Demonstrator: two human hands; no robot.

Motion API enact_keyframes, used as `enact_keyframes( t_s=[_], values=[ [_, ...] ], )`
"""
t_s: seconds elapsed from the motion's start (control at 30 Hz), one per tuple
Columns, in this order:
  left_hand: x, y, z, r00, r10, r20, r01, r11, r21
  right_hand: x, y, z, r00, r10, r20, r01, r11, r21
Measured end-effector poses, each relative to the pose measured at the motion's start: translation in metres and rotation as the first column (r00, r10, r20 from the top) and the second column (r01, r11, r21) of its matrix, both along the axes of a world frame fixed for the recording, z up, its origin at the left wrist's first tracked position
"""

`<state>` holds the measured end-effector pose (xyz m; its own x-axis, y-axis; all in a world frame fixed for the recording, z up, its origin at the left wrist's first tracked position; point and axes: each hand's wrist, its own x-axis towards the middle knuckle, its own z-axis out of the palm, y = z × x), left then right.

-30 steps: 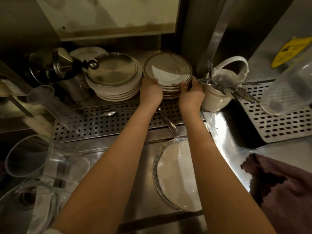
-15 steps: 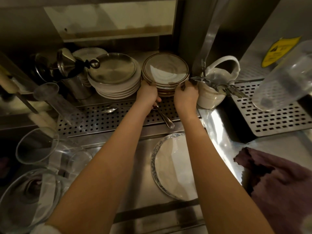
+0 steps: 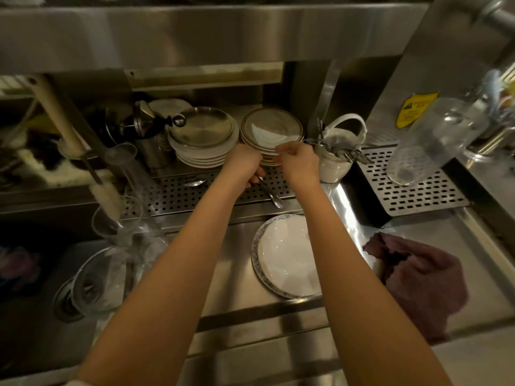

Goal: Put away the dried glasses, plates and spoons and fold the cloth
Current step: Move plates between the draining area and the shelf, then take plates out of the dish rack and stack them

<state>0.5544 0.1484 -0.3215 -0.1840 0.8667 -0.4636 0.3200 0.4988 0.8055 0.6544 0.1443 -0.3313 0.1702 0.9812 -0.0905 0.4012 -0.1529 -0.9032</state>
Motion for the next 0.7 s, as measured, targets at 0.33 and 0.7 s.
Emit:
enact_keyframes(
  t_s=[0.33,0.7],
  values=[
    [-0.013,-0.042,0.072,0.990,-0.089,-0.106,0.102,0.987,0.122,-0.007,-0.028,0.066,0.994,0.104,0.016,-0.105,0.990,0.099],
    [-0.025,-0.075,0.156,0.976,-0.173,-0.132,0.202,0.946,0.254,-0.003,-0.046,0.147,0.987,0.157,-0.008,-0.149,0.951,0.269]
  ],
)
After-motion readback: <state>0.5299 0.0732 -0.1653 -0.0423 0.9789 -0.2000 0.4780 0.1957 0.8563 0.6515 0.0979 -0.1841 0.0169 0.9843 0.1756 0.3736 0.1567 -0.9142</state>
